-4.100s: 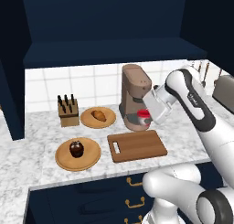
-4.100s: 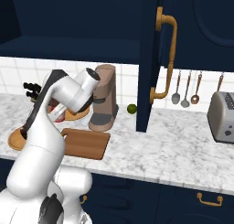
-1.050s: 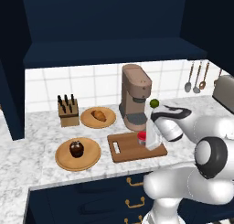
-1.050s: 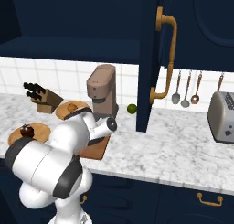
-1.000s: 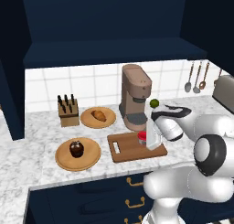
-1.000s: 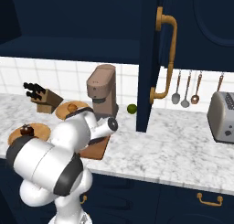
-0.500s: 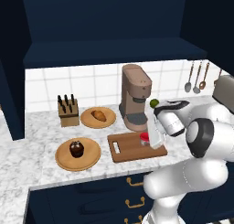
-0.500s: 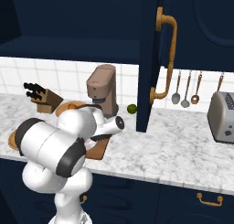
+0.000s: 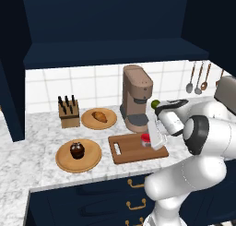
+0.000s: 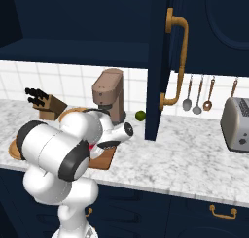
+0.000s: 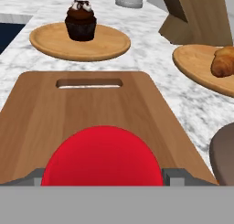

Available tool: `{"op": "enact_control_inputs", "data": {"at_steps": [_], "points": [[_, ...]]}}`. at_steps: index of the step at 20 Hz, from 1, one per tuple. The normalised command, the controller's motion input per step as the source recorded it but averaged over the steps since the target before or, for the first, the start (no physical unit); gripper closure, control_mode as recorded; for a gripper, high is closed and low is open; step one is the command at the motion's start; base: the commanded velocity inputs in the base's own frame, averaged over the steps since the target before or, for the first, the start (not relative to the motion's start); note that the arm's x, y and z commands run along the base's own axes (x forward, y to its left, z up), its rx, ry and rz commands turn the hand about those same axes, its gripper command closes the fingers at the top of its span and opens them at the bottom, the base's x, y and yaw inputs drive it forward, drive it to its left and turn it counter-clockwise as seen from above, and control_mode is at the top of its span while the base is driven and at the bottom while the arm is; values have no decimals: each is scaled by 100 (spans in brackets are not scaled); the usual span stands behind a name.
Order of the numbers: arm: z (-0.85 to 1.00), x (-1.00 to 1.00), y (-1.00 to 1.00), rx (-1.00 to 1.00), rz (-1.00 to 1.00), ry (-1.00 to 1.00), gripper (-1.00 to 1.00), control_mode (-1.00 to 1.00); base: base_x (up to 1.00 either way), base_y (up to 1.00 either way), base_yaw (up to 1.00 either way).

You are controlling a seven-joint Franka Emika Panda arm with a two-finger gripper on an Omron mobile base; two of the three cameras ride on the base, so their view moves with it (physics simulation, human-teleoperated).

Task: From the different types of pastries on the counter, select a croissant and place it on the cutting board. Then retrieve a jar of jam from the cabinet and place it alongside the croissant on the cutting board.

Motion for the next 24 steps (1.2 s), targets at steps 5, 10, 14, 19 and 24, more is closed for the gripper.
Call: {"op": "enact_control_inputs", "data": {"at_steps": [5,10,14,19,24], "points": [[-1,-20,-36,0,7,0,-100,-100,0,0,0],[0,-9,-27,0,7,0,-100,-100,0,0,0],[35,0,-19,0,7,-6,-100,-100,0,0,0],[75,-33,-15,0,19,-6,-100,-100,0,0,0],[41,-46,2,0,18,-2,-100,-100,0,0,0]]}}
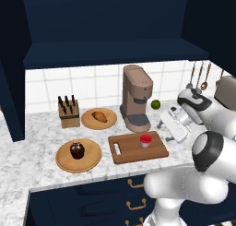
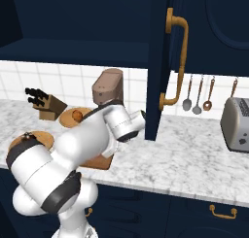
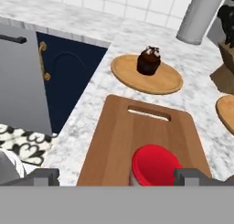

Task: From the different types of pastries on the counter, select a croissant and place it on the cutting board. Then retrieve a jar of jam from the cabinet and place it alongside the croissant on the cutting board.

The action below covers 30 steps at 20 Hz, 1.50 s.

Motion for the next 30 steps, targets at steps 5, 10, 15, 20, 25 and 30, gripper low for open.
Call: {"op": "enact_control_inputs", "data": {"at_steps": [5,10,15,20,25,30], "points": [[33,-26,36,0,11,-16,-100,-100,0,0,0],[19,-28,87,-13,-4,-31,-100,-100,0,0,0],[4,0,95,-29,-13,-24,-100,-100,0,0,0],[2,40,63,-35,-5,-10,-100,-100,0,0,0],[47,60,49,-24,0,14,-100,-100,0,0,0],[76,20,64,-19,0,24,-100,-100,0,0,0]]}}
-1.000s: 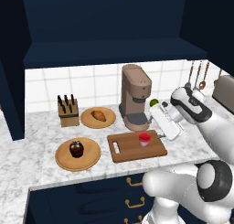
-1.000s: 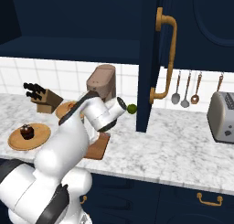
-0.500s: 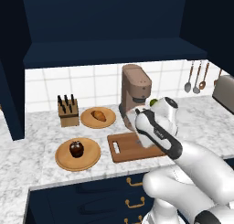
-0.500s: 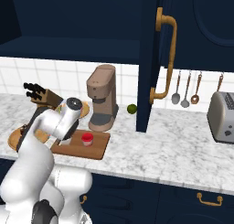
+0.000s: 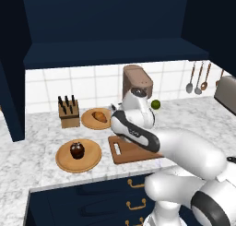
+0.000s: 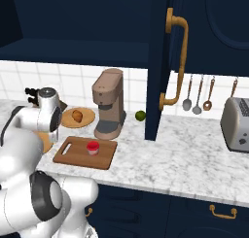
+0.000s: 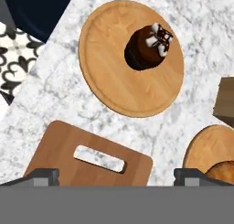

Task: From the different types of pastries on the counter, select a croissant and place it on the cutting board. Then retrieve a jar of jam from the cabinet and place it alongside the croissant on the cutting board.

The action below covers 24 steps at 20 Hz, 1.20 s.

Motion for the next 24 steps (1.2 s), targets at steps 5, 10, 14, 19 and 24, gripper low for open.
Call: {"op": "enact_control_inputs", "data": {"at_steps": [5,10,14,19,24], "points": [[7,5,39,-9,-21,24,-100,-100,0,0,0],[0,0,0,-1,-37,9,-100,-100,0,0,0],[-20,-3,0,0,-46,6,-100,-100,0,0,0],[-31,1,0,4,-44,1,-100,-100,0,0,0],[-6,39,0,9,-37,4,-100,-100,0,0,0]]}}
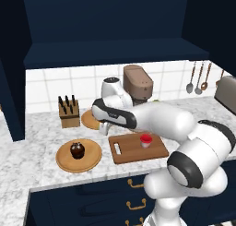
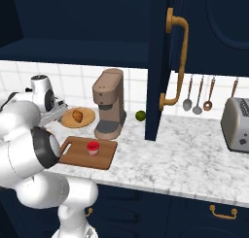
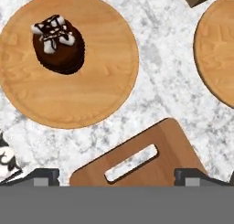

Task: From the different types of pastries on the counter, select a croissant and place it on the cutting board. Then retrieve a jar of jam from the cabinet and place it alongside the croissant on the cutting board.

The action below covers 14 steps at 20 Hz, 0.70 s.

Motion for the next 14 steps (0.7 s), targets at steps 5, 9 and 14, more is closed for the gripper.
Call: {"op": "enact_control_inputs", "data": {"at_steps": [5,9,14], "points": [[0,47,8,5,-27,0,-100,-100,0,0,0],[0,56,15,0,-19,0,-100,-100,0,0,0],[0,69,2,0,-12,4,-100,-100,0,0,0]]}}
